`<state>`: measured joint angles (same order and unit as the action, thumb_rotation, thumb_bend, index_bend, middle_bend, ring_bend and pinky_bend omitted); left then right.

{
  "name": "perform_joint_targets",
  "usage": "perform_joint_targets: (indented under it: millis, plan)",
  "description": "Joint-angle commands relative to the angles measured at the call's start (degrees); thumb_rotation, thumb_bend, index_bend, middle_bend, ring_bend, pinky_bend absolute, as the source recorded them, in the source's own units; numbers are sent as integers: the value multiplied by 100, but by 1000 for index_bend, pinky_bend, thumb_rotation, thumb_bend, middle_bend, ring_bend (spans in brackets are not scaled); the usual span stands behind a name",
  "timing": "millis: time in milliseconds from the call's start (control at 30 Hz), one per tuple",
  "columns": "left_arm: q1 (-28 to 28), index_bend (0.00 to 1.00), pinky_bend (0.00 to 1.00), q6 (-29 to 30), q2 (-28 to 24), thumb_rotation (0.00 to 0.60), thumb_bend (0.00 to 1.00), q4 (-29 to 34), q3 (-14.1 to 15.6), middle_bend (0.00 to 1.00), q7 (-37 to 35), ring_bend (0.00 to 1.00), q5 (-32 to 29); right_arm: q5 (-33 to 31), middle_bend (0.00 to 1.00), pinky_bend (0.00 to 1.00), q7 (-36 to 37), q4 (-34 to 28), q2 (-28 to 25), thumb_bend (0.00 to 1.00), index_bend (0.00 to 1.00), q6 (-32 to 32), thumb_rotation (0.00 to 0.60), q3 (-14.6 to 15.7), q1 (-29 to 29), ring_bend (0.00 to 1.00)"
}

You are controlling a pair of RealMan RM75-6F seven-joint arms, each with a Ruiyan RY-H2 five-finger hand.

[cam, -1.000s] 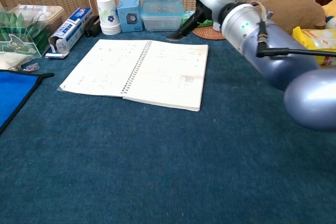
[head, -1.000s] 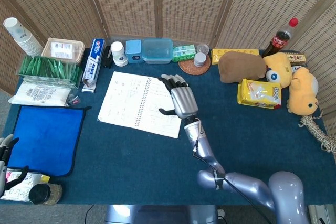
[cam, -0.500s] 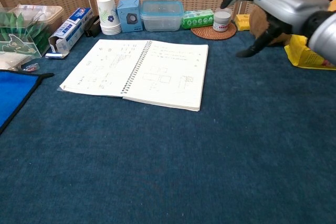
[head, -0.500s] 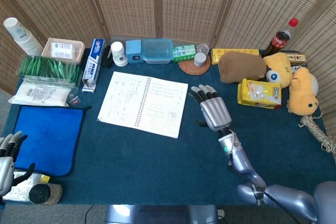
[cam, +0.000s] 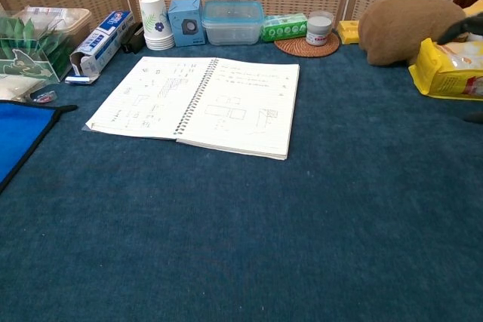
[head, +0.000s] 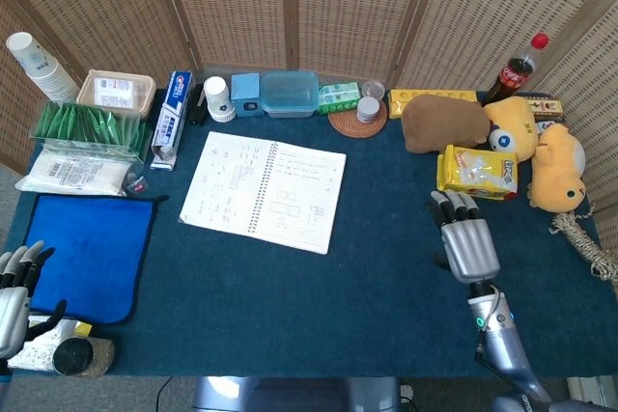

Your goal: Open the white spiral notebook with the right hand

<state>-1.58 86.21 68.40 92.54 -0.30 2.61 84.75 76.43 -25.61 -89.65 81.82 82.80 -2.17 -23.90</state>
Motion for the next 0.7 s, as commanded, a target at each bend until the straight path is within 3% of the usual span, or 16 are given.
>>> perform_joint_targets:
  millis: [33,400,700]
  plan:
    - [1,216,0,2,-3,600,305,-9,-2,81,13,21,-9,8,224,173,-97,-50,-120,114,225,231,600,192,323,126]
    - [-129,222,0,166,61,600,305,-124,48,87,6,21,-43,147,225,166,79,93,-200,116,237,922,600,498,1247,113]
    - [-218,223,0,325,152,600,305,-152,89,90,-13,21,46,160,225,165,452,270,-179,120,237,1000,600,350,1567,108]
